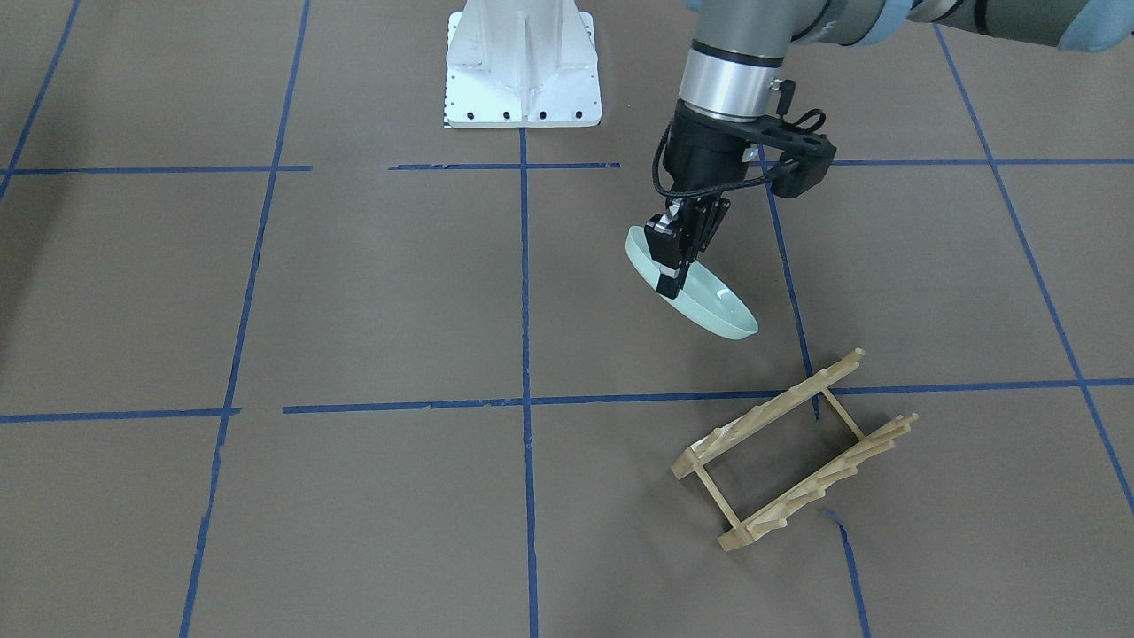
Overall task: Place plate on table
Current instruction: 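Lift the plate up out of the rack with the left gripper, then carry the plate toward the robot and lower it flat onto the table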
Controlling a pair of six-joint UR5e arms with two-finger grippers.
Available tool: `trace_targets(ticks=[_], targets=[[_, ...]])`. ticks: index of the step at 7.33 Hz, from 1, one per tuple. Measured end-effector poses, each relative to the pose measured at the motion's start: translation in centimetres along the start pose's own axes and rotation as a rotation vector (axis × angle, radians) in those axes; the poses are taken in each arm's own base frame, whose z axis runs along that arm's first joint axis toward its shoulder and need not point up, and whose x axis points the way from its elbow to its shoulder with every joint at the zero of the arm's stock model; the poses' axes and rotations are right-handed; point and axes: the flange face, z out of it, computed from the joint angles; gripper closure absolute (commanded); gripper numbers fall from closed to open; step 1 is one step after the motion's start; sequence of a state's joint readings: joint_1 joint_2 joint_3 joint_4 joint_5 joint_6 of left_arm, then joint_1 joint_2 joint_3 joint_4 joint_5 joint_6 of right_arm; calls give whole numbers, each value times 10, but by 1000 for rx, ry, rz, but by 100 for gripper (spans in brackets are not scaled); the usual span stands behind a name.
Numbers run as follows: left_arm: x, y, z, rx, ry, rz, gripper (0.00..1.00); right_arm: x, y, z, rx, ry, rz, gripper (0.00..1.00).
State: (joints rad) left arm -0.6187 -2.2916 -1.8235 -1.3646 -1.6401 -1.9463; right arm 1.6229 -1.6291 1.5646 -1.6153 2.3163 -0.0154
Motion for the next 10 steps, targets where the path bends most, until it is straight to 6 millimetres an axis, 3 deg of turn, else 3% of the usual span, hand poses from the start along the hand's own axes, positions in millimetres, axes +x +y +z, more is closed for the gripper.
trace_targets(ticks=[2, 4, 5, 7, 8, 9, 10], targets=[[18, 36, 77, -50, -233, 25, 100, 0, 0, 0, 0, 0, 0, 0], [22, 59, 120, -72, -364, 37, 100, 0, 0, 0, 0, 0, 0, 0], [17, 75, 134, -81, -405, 47, 2, 0, 0, 0, 0, 0, 0, 0], [15, 88, 139, -89, -420, 62, 0, 0, 0, 0, 0, 0, 0, 0], [20, 85, 127, -100, -392, 83, 0, 0, 0, 0, 0, 0, 0, 0], [33, 64, 99, -115, -328, 132, 0, 0, 0, 0, 0, 0, 0, 0], [48, 28, 68, -120, -254, 205, 0, 0, 0, 0, 0, 0, 0, 0]])
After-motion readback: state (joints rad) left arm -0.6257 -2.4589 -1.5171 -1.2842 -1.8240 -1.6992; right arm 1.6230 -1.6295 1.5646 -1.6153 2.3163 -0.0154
